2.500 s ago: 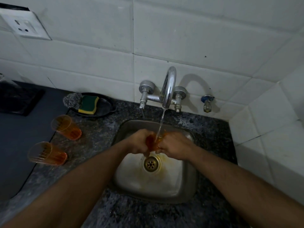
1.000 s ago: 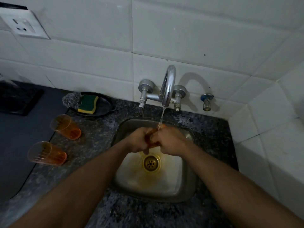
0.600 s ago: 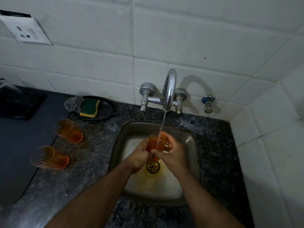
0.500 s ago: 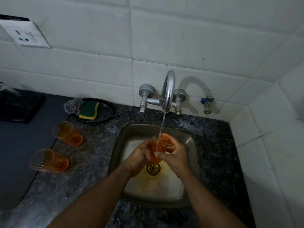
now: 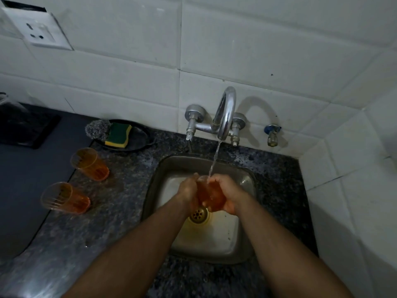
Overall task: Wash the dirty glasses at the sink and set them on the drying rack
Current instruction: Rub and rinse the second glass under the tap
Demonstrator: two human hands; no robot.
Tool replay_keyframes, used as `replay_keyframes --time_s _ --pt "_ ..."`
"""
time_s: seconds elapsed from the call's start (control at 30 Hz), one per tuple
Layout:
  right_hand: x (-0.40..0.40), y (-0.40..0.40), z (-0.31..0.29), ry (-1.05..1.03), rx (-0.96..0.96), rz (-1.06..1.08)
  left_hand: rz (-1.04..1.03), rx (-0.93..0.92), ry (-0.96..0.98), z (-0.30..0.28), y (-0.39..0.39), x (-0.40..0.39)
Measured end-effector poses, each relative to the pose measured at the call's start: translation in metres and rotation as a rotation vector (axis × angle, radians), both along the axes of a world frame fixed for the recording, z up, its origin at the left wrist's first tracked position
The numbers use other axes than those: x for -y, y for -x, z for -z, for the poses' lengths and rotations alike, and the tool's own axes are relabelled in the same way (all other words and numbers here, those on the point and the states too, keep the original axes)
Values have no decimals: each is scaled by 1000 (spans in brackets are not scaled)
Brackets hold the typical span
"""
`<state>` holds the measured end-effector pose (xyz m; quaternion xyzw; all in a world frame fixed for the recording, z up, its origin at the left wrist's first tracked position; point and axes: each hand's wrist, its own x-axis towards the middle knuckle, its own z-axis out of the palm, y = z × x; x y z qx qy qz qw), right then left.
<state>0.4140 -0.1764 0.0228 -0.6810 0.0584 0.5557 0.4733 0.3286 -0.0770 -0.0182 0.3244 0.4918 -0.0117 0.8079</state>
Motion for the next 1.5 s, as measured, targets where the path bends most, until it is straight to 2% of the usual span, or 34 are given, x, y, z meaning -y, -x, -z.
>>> replay_keyframes --time_s 0.1,0.2,0.33,0.4,0.5,0.6,0.67,0.77,0.8,0.83,0.93,1.0,1.07,1.13,1.2,1.27,1.33,1.43,1.5 --pt "-14 2 4 39 -150 168 -23 -39 47 0 2 0" --pt "-25 9 8 -4 -209 290 -26 -20 52 -4 1 -3" --pt "-30 16 15 -71 -125 337 -10 -42 11 -6 1 -12" --pt "-28 20 17 -116 -22 343 60 -27 -17 -10 2 -17" --pt "-18 23 16 -80 412 223 92 18 -20 -13 3 -22" --pt "-3 26 7 -67 951 -174 -18 38 1 -11 4 -25" --pt "5 25 5 -76 1241 -418 -74 22 -13 -6 4 -26" --pt "13 25 3 -106 1536 -639 25 -28 -97 -3 5 -28" --pt "14 23 1 -133 1580 -691 81 -11 -106 -4 4 -28" --pt "14 21 -2 -158 1565 -744 112 10 -98 -3 4 -28" --pt "11 8 -9 -117 1344 -880 105 78 -84 -6 3 -29" --pt "6 3 -12 -121 1079 -787 106 122 -147 -4 3 -28" --pt "-1 4 -15 -196 923 -748 70 148 -204 2 4 -26" --pt "-6 2 -19 -190 1081 -991 102 60 -212 2 8 -30" --pt "-5 -4 -26 -41 1349 -1319 307 -42 -161 -2 13 -34" --pt "-6 -11 -31 85 1464 -1456 431 -82 -136 0 13 -39" --pt "-11 -14 -30 58 1364 -1342 311 17 -110 -1 5 -40" --pt "-17 -10 -25 -158 1114 -1036 -15 200 -193 1 -5 -33" --pt "-15 -11 -26 -137 1182 -1120 -50 157 -212 2 -5 -33"
